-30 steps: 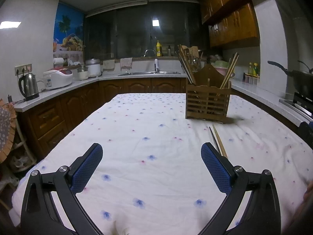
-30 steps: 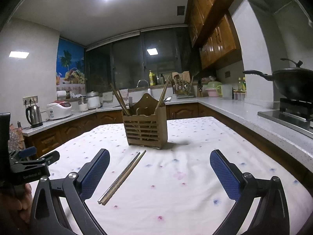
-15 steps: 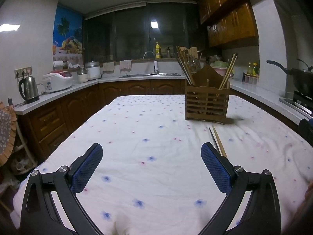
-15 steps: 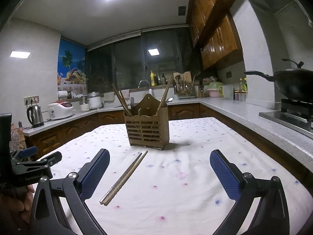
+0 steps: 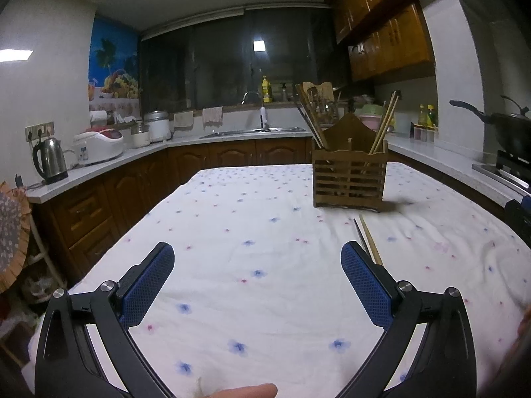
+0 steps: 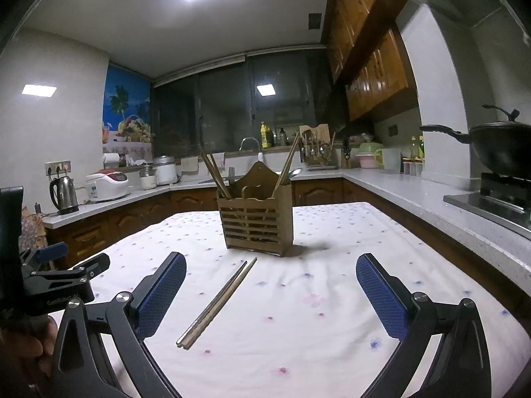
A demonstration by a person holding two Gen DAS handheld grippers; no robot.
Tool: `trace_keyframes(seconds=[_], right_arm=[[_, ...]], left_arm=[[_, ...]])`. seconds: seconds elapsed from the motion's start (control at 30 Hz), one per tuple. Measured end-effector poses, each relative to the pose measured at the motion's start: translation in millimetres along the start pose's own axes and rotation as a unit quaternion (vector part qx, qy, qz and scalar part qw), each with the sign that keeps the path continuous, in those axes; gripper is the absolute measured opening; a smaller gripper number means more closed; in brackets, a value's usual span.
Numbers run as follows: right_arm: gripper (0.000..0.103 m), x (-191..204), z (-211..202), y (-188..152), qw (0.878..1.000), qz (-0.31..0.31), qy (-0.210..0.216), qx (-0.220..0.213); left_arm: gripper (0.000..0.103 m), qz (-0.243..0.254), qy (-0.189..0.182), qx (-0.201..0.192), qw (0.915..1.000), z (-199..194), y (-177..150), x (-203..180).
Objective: Organize utensils
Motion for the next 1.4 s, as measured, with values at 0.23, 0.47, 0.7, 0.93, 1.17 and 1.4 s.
trace_keyframes(seconds=[0.23, 0.47, 0.7, 0.93, 1.17, 1.4], right_arm=[[0.103, 1.0, -0.3, 0.3, 1.0, 0.0, 0.001, -0.001], [0.103, 1.2, -0.5, 0.1, 1.0, 0.0, 0.0, -0.001], [0.103, 1.2, -0.5, 0.2, 1.0, 0.002, 0.001, -0.001], [0.103, 3.8, -1.0, 0.8, 1.0, 0.004, 0.003, -0.002], [0.103, 7.0, -0.5, 0.2, 1.0, 0.006, 0.005, -0.001], [0.103, 11.9, -1.0, -0.5, 1.0, 0.009, 0.008, 0.001]], left_arm=[[0.103, 0.001, -0.003, 0.0, 1.0, -1.6, 1.8, -1.2], [0.103, 0.001, -0.003, 0.001, 1.0, -2.5, 1.9, -1.5], [0.103, 0.0, -0.007, 0.002, 1.0, -2.4, 3.7, -3.3], [0.103, -0.001, -0.01, 0.005, 0.9999, -1.2, 4.7, -5.5], [0.103, 0.002, -0.01, 0.004, 0.9999, 0.1, 3.9, -5.5], [0.103, 0.001, -0.012, 0.006, 0.9999, 0.0, 3.1, -5.8]])
Point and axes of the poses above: each gripper's, at about its wrist camera, not at the fingertips, and z roughly the way its jaws point, x to its left, y to its top, the point moved 9 cm from there along z, roughly the way its jaws point, and after that the axes turned 15 degrees about -x, right-handed, at the moved point
